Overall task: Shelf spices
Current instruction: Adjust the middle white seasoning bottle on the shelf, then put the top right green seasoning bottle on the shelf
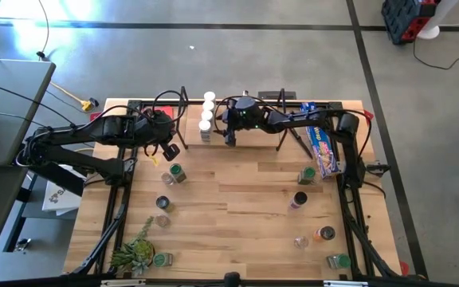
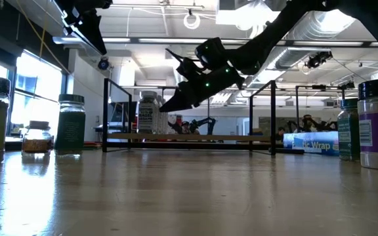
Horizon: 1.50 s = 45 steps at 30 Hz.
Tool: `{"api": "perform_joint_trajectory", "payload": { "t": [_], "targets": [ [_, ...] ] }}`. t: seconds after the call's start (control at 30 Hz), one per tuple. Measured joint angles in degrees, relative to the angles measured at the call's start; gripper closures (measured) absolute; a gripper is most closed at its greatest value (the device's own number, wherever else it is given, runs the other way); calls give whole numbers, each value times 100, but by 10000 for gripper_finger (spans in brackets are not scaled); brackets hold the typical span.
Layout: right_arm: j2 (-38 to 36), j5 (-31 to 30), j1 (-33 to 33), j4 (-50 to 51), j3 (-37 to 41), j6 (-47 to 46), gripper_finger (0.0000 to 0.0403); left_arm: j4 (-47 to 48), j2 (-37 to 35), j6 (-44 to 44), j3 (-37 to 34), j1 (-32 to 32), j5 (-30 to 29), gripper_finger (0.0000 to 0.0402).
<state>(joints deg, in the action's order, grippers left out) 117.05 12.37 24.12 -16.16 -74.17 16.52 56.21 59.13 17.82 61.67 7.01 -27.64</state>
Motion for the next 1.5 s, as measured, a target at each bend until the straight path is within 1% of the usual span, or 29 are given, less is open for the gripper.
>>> {"api": "perform_joint_trajectory", "payload": {
  "t": [0.1,0.2,0.4,0.5,0.57,0.6,0.73,0.83,0.97,1.03,1.07,1.2,1.33,1.43,1.5],
  "targets": [
    [-324,-733,-68,519,0,42,149,2,0,-13,0,0,-4,401],
    [-920,-1501,-229,1340,0,323,149,2,0,-107,0,0,-6,401],
    [-2628,-2275,-1004,3813,-1,639,149,-144,0,-314,-1,-5,-148,401],
    [-3517,-2416,-1488,5205,-2,266,149,-717,-5,-570,-216,-81,-335,401],
    [-4046,-2412,-1775,6184,-2,-336,149,-1202,0,-827,-442,-127,-361,401],
    [-4300,-2399,-1890,6681,-2,-781,149,-1477,0,-942,-556,-144,-340,401],
    [-5032,-2368,-2194,8323,-2,-3253,149,-2420,5,-1201,-959,-225,-215,401],
    [-5241,-2279,-2361,9341,-2,-4679,149,-2735,4,-1295,-1054,-259,-157,401],
    [-5146,-2127,-2360,10438,-2,-6881,149,-2776,4,-1300,-1078,-303,-147,401],
    [-5036,-2124,-2334,10664,0,-7837,149,-2782,4,-1299,-1078,-326,-148,401],
    [-4995,-2065,-2332,10612,19,-8032,149,-2788,4,-1298,-1080,-345,-149,401],
    [-4915,-1816,-2313,10288,415,-8210,149,-2994,0,-1307,-1198,-372,-146,401],
    [-4881,-1289,-2251,10174,1130,-8317,146,-3075,4,-1399,-1372,-372,-146,401],
    [-4889,-813,-2219,9659,1546,-8329,135,-3074,4,-1403,-1412,-370,-146,401],
    [-4889,-725,-2208,9261,1743,-8426,128,-3084,2,-1403,-1412,-369,-146,401]
  ]
}}
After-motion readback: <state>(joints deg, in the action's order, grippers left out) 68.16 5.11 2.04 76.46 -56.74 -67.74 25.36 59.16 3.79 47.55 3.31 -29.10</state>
